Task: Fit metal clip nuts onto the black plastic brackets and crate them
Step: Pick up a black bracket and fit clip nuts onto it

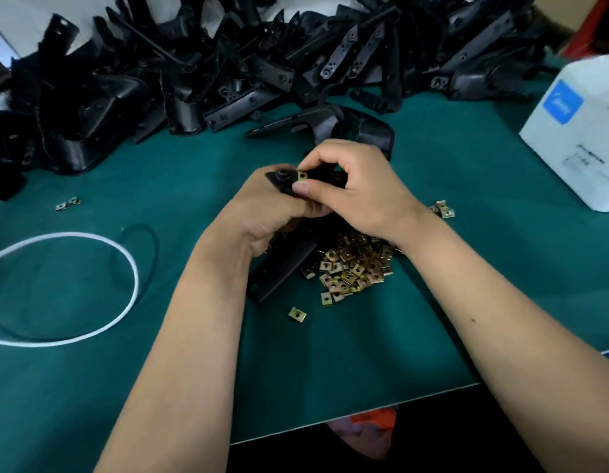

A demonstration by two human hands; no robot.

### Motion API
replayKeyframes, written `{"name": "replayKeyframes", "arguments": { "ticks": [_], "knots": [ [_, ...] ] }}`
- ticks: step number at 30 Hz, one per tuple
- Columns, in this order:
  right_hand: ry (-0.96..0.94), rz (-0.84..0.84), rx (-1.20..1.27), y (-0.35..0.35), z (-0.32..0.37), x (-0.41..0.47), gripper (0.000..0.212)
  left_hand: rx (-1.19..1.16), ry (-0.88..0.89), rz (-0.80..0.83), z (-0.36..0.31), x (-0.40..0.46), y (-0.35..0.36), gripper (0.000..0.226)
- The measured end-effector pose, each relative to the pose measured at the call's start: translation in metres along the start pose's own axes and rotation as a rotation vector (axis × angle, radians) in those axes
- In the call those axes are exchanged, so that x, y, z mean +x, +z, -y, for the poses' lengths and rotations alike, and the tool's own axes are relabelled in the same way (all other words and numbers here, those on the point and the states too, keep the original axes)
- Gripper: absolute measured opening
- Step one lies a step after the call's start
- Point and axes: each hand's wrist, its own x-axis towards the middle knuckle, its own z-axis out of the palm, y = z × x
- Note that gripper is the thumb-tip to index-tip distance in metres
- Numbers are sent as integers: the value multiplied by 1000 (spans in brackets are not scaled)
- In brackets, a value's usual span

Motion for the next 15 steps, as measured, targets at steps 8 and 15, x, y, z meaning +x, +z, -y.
{"name": "replayKeyframes", "arguments": {
  "ticks": [8, 15],
  "knots": [
    [138, -317, -84, -62, -4, -34, 19, 339, 12, 102, -45, 0, 38, 29],
    [286, -840, -167, -161, -26, -152, 15, 757, 512, 236, -94, -3, 194, 24]
  ]
}}
